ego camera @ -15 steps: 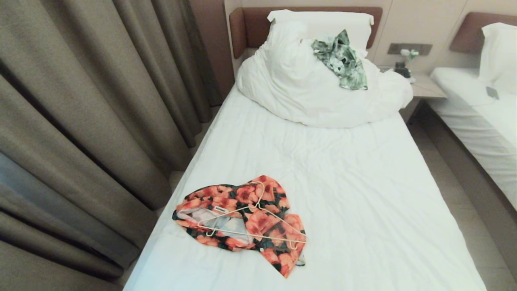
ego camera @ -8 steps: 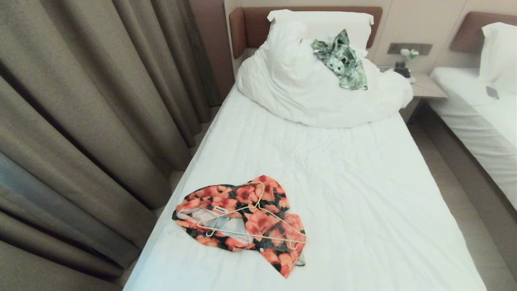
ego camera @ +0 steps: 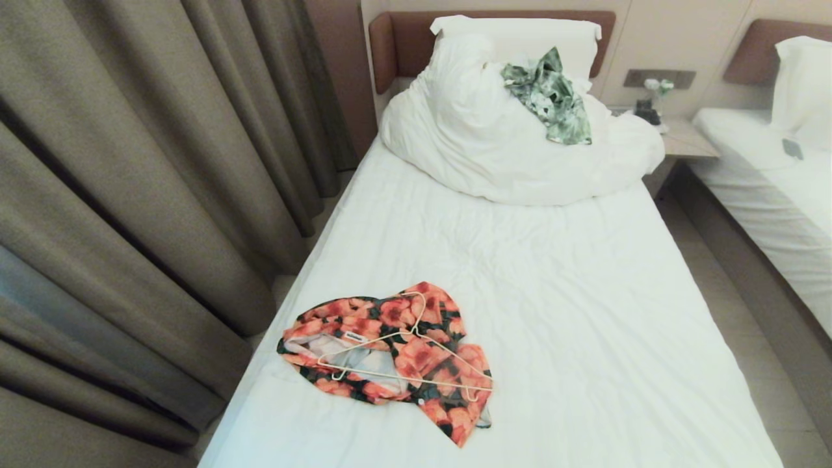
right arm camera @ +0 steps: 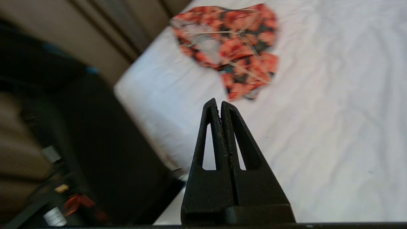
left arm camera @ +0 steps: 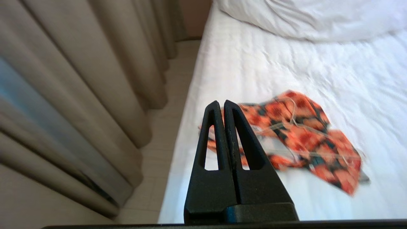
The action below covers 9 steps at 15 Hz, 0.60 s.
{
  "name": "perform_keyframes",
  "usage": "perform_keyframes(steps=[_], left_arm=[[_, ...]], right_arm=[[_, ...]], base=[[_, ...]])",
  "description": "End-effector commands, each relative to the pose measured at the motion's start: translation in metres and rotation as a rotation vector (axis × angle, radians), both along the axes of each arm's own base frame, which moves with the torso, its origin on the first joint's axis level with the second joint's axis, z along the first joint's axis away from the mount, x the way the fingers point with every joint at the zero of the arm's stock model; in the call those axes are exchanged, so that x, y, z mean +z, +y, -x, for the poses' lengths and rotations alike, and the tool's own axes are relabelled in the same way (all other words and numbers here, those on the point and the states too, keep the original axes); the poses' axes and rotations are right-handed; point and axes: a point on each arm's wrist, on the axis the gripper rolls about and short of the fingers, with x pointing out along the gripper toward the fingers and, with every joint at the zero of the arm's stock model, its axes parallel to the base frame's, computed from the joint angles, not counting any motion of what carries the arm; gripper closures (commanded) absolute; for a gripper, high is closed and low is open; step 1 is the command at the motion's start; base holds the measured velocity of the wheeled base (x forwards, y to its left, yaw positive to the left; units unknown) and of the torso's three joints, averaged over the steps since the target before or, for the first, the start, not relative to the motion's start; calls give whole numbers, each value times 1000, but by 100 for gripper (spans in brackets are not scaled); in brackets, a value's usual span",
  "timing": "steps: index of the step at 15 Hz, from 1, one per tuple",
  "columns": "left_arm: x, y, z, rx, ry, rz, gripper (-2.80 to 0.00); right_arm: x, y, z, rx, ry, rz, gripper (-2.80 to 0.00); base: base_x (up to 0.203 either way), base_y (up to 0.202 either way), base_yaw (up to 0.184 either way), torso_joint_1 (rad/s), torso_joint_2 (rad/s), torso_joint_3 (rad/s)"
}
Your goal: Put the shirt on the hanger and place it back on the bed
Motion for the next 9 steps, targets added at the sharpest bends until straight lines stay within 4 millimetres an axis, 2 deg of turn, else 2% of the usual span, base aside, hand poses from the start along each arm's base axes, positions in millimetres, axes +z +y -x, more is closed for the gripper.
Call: perform_keyframes(steps=[1,4,6,8,9], left_arm=[[-15,0,5,-11,-25,-2,0],[-40,-2,3,-68,-19,-9,0],[-57,-2,-6,-70,12,-19,0],[-74,-2,-15,-59,-14,-80,0],[-75,-2,-16,-44,-46,-108,0]], right_arm=[[-24,0,-1,-98,-100,4,0],[-42,-3,10,-282,-262,5,0],[-51,-8,5,-502,-253,29,0],[-70,-9,-5,-566,-233,76,0],[-73,-10,-8,-586,-266,78,0]], base=[[0,0,0,0,0,0],[0,0,0,0,0,0],[0,0,0,0,0,0],[0,0,0,0,0,0],[0,0,0,0,0,0]])
